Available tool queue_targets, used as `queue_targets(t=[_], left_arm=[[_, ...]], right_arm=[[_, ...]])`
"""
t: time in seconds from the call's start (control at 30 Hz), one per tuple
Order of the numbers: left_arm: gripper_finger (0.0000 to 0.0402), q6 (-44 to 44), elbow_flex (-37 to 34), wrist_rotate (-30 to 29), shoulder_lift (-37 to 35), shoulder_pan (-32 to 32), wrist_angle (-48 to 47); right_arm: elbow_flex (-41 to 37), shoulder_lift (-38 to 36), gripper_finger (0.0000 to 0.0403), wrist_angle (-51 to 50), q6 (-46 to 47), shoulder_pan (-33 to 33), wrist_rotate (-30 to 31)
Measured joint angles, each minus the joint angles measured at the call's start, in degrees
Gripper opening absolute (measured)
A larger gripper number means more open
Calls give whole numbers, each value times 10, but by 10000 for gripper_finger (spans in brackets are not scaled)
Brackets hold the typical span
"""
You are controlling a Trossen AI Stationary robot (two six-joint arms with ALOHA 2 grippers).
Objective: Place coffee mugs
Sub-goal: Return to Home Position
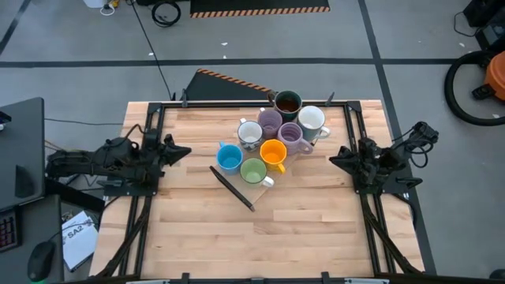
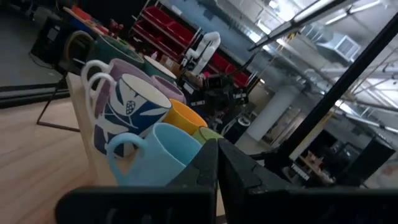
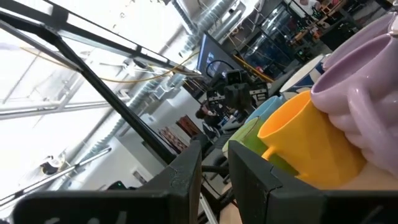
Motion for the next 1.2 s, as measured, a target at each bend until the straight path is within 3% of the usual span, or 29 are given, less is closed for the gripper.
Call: queue_targets(t=[0.63,0.77,0.87,1.0,1.2], left_arm=[[9,47,-29,-19,-142,0,-53],[9,52,-29,-25,-149,0,-68],[9,59,-29,-26,-147,0,-74],[9,59,-29,-29,-147,0,-79],[9,54,-29,-29,-147,0,-79]], right_arm=[[-4,0,86,65,-12,0,33],[-4,0,86,84,-15,0,33],[-4,1,86,79,-66,0,38],[-4,7,86,71,-138,0,94],[-4,24,86,71,-110,-16,273]])
